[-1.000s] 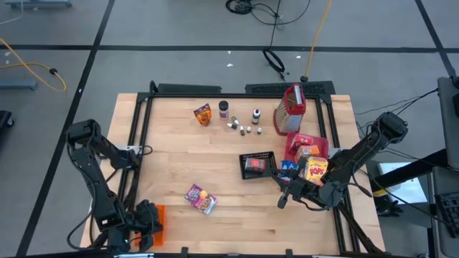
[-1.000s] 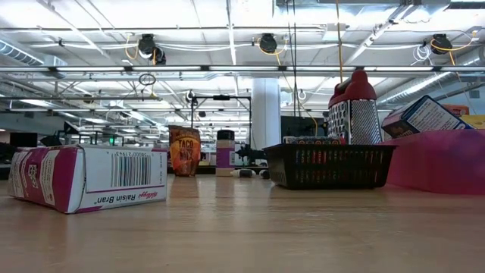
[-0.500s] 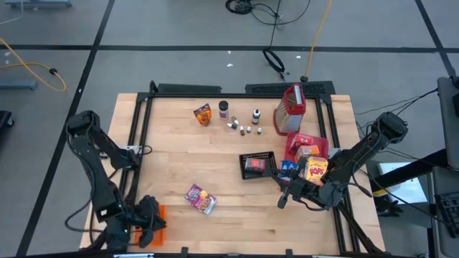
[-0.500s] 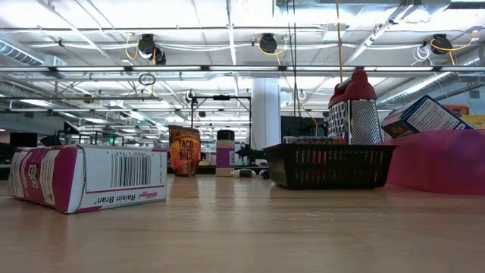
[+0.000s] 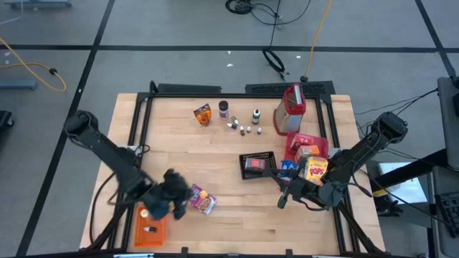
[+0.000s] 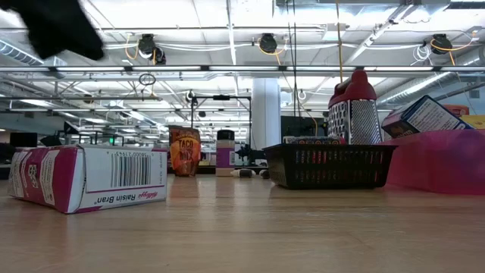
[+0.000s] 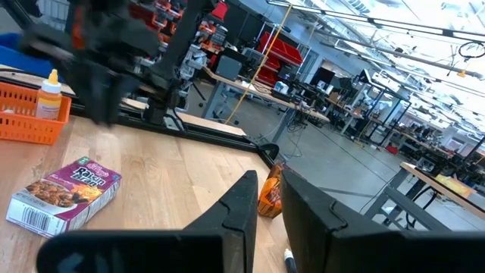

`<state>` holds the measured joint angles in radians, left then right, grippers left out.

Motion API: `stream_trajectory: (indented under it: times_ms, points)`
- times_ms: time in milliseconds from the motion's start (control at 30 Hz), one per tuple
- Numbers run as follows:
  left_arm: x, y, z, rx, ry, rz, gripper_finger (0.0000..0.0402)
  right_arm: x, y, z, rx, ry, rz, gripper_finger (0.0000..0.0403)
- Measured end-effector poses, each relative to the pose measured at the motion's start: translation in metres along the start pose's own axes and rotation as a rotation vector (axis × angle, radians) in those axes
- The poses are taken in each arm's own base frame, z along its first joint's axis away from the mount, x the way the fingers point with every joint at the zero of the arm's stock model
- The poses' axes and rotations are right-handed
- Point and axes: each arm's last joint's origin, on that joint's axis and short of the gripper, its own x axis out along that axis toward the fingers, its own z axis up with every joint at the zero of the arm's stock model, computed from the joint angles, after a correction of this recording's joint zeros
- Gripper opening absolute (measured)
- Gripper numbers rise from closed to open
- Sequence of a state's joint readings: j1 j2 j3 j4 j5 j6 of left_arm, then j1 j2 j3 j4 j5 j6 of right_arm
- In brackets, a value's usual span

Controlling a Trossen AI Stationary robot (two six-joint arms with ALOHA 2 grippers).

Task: Pick & Place Kitchen Items
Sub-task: Put the small orange food coloring bottle into the orange bin

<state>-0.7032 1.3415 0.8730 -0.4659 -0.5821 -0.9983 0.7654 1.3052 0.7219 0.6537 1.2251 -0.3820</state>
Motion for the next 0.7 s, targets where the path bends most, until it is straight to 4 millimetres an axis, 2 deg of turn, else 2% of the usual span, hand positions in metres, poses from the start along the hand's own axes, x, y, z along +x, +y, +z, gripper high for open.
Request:
stream_trajectory:
  times_ms: [233,500,700]
  points:
    - [0.035,0.042,0.053,0.028,0.002,0.079,0.0063,0.0,0.0,0.0,-0.001,0.0,0.0,0.0054]
    - [0.058,0.08,0.108,0.085,-0.187,0.072,0.0063,0.0,0.0,0.0,-0.005,0.0,0.0,0.0054]
    - [0.099,0.114,0.126,0.021,-0.199,0.069,0.0063,0.0,0.0,0.0,-0.006,0.001,0.0,0.0054]
